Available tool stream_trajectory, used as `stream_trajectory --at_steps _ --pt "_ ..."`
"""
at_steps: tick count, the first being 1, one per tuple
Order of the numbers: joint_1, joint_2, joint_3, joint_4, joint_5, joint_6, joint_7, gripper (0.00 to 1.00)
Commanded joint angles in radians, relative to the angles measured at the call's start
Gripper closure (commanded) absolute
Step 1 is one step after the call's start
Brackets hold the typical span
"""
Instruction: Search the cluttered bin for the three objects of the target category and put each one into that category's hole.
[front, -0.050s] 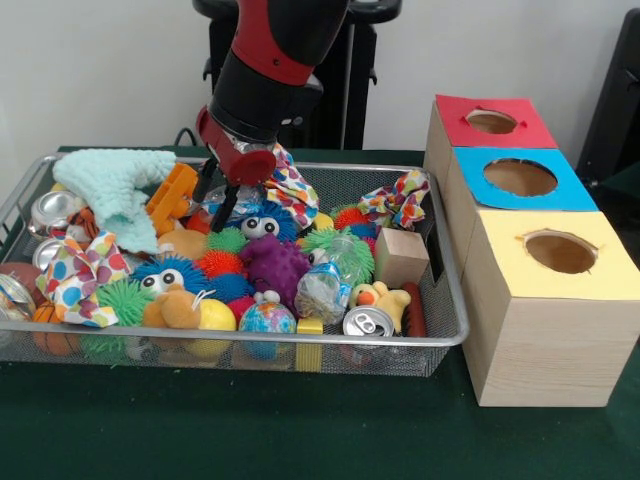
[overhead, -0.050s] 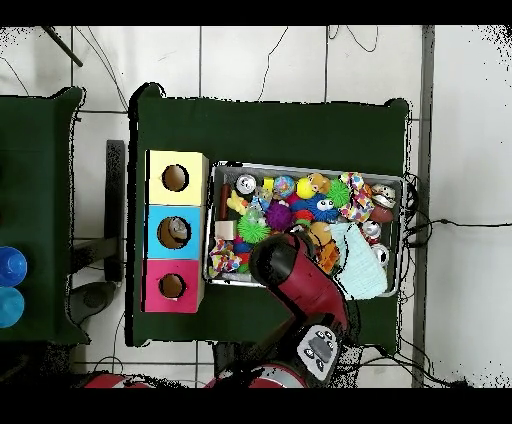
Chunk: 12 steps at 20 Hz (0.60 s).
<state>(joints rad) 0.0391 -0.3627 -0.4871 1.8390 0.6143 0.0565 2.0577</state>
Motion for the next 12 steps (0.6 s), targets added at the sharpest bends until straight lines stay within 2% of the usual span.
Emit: stream_trajectory --at_steps 1,6,12 --pt "-0.019 0.008 0.080 -0.039 0.029 0.102 0.196 0.00" --pt "-0.033 0.021 0.128 -0.021 0.038 0.074 0.212 0.00" --pt "-0.006 0.016 0.146 0.014 0.063 0.073 0.255 0.00"
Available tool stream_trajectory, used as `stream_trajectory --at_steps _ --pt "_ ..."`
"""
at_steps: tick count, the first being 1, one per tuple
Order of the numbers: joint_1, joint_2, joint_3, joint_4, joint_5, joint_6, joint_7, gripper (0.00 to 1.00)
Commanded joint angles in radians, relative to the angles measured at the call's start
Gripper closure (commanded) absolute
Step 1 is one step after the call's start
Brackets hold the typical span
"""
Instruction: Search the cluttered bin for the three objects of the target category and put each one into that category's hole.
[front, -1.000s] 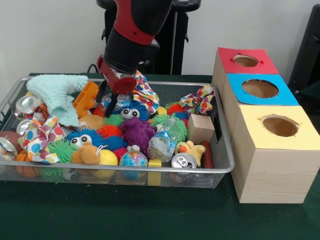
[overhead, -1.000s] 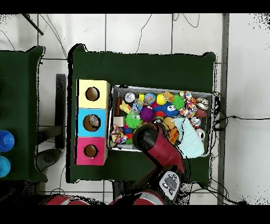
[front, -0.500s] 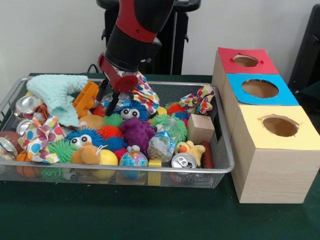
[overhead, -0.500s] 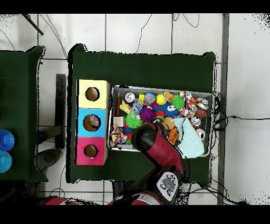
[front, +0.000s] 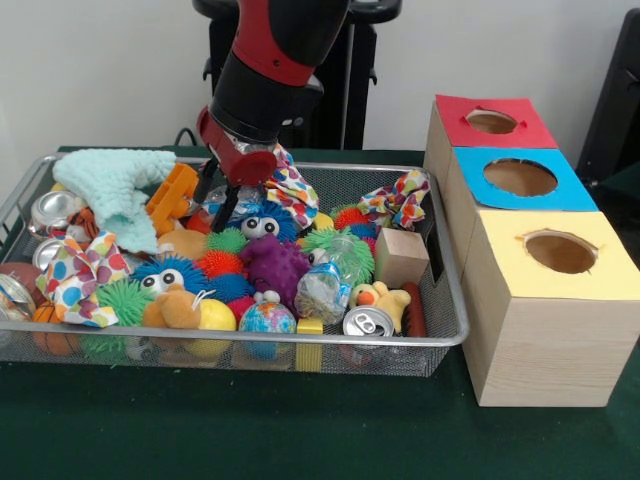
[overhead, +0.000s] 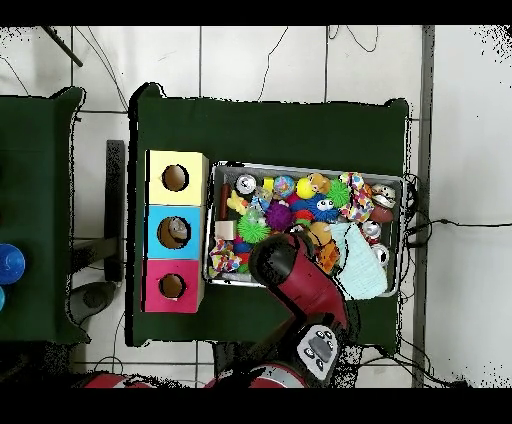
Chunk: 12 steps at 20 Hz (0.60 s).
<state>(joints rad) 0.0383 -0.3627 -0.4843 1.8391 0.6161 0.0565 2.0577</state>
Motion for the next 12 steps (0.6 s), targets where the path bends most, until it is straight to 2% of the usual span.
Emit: stream_trajectory --at_steps 1,8,12 --pt "-0.003 0.015 0.147 0.017 0.065 0.074 0.260 0.00" --pt "0.012 0.020 0.169 0.039 0.072 0.001 0.272 0.00" --pt "0.025 0.018 0.161 0.044 0.089 0.010 0.284 0.00"
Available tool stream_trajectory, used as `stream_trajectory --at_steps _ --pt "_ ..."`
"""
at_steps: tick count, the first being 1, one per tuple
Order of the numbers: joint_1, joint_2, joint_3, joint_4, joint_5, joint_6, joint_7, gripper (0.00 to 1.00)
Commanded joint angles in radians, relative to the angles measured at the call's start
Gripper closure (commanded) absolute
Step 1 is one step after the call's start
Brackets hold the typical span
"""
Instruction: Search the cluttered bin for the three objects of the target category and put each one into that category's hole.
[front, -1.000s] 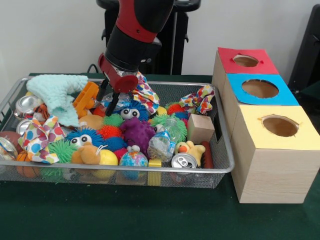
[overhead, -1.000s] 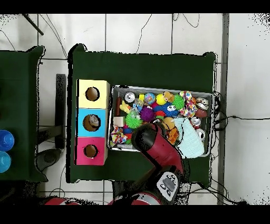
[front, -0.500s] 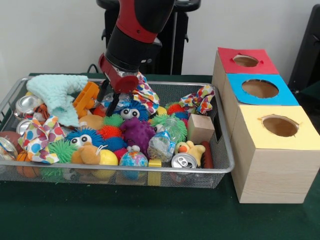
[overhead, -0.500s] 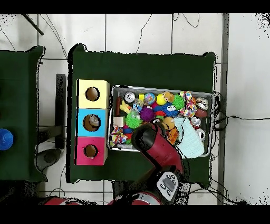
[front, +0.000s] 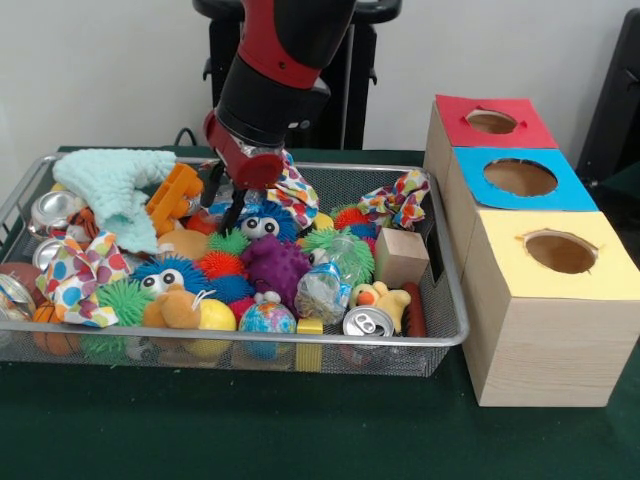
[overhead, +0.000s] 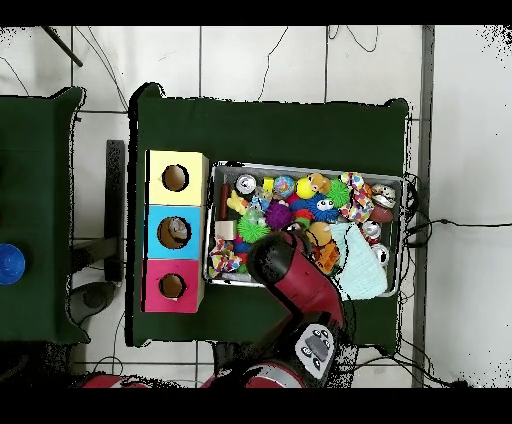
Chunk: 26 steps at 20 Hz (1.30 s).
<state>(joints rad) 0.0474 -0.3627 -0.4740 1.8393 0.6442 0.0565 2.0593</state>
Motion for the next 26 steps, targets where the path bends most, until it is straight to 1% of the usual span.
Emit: stream_trajectory --at_steps 1,4,7,13,17,21,22,23,26 --pt "0.020 0.018 0.147 0.045 0.062 0.009 0.282 0.00" --pt "0.031 0.021 0.135 0.041 0.066 0.014 0.276 0.00" --pt "0.027 0.025 0.136 0.039 0.066 0.013 0.268 0.00" --pt "0.059 0.055 0.066 0.010 0.072 0.103 0.253 0.00" --pt "0.087 0.095 0.025 -0.020 0.089 0.170 0.268 0.00" --pt "0.075 0.104 0.023 -0.016 0.085 0.190 0.254 0.00" --pt "0.080 0.108 0.017 -0.016 0.085 0.197 0.255 0.00" --pt "0.078 0.104 0.023 0.001 0.085 0.181 0.256 0.00" --pt "0.088 0.105 0.007 0.011 0.085 0.198 0.265 0.00"
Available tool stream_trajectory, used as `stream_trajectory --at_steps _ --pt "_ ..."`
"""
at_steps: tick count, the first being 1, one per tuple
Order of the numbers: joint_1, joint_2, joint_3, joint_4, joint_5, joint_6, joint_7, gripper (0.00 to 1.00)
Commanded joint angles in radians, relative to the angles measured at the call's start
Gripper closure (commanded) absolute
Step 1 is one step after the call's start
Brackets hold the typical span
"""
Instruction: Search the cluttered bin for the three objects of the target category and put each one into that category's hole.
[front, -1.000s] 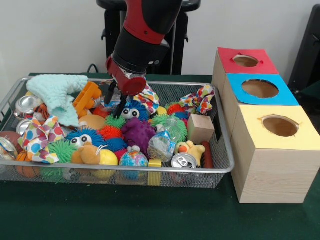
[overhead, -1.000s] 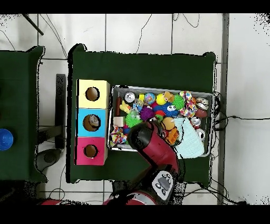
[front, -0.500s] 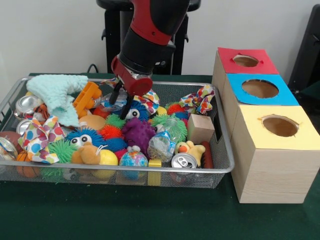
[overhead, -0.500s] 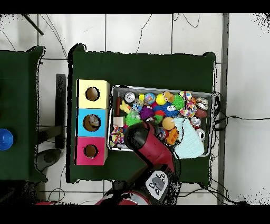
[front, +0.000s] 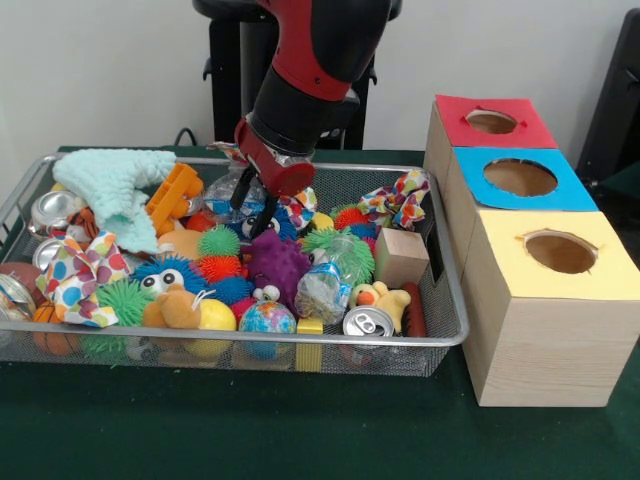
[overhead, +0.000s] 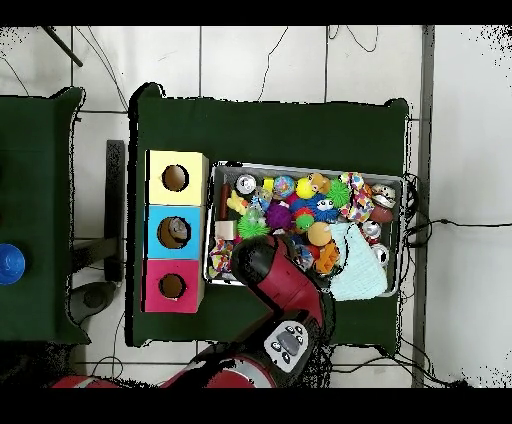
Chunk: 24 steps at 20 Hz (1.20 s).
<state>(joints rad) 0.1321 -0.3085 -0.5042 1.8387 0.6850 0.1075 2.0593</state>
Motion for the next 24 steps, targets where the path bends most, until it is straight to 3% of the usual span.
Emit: stream_trajectory --at_steps 1,8,12,17,21,24 --pt "0.007 0.051 0.031 0.016 0.045 0.151 0.269 0.00" --pt "0.044 0.078 -0.025 -0.001 0.061 0.216 0.314 0.00" --pt "0.048 0.073 -0.046 -0.016 0.053 0.263 0.311 0.00" --pt "0.023 0.051 -0.027 -0.010 0.035 0.250 0.273 0.00" --pt "0.059 0.041 -0.086 -0.033 0.013 0.325 0.291 0.00" --pt "0.053 0.041 -0.080 -0.029 0.015 0.313 0.286 0.00"
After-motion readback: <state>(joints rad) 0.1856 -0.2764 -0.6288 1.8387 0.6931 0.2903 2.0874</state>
